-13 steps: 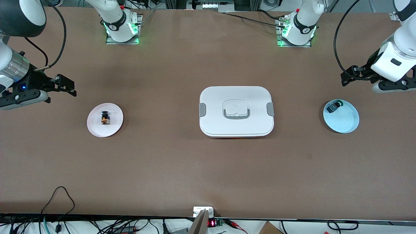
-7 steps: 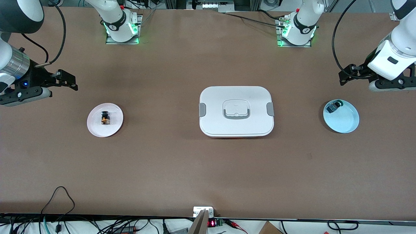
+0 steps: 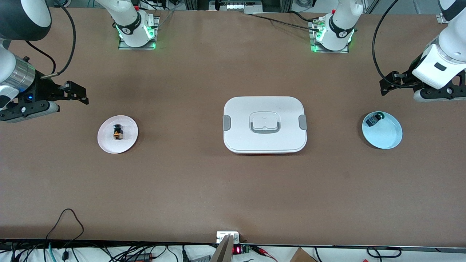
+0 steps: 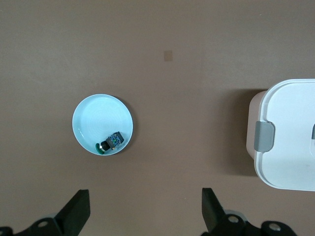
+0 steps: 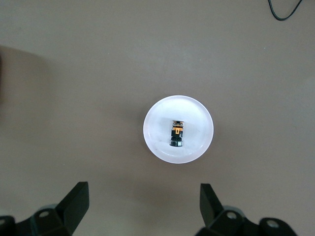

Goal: Transfer orange switch to right arm and place

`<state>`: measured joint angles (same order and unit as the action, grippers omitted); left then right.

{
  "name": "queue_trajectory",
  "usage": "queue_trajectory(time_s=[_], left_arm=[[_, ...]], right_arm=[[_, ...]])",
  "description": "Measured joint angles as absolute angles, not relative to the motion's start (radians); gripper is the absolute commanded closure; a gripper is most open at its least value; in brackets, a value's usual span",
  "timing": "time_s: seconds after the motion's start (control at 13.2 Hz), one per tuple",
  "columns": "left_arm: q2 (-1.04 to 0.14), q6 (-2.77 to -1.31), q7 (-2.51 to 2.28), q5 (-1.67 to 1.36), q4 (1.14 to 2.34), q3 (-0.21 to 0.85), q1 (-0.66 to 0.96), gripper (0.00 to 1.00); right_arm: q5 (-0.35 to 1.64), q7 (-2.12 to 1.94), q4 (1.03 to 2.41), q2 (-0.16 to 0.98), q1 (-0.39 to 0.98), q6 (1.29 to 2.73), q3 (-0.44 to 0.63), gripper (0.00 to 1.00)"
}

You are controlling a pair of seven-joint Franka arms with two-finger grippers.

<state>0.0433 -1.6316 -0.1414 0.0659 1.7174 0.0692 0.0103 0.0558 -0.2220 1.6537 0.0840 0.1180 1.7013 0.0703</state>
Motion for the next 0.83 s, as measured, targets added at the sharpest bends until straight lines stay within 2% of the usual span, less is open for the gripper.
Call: queue_trajectory(time_s=[0.83], left_arm=[[0.046, -1.631, -0.141, 0.066, 1.717, 0.069, 0.010, 0.00]], right_arm=[[0.051, -0.220, 1.646, 0.084, 0.129, 1.698, 0.070, 0.00]])
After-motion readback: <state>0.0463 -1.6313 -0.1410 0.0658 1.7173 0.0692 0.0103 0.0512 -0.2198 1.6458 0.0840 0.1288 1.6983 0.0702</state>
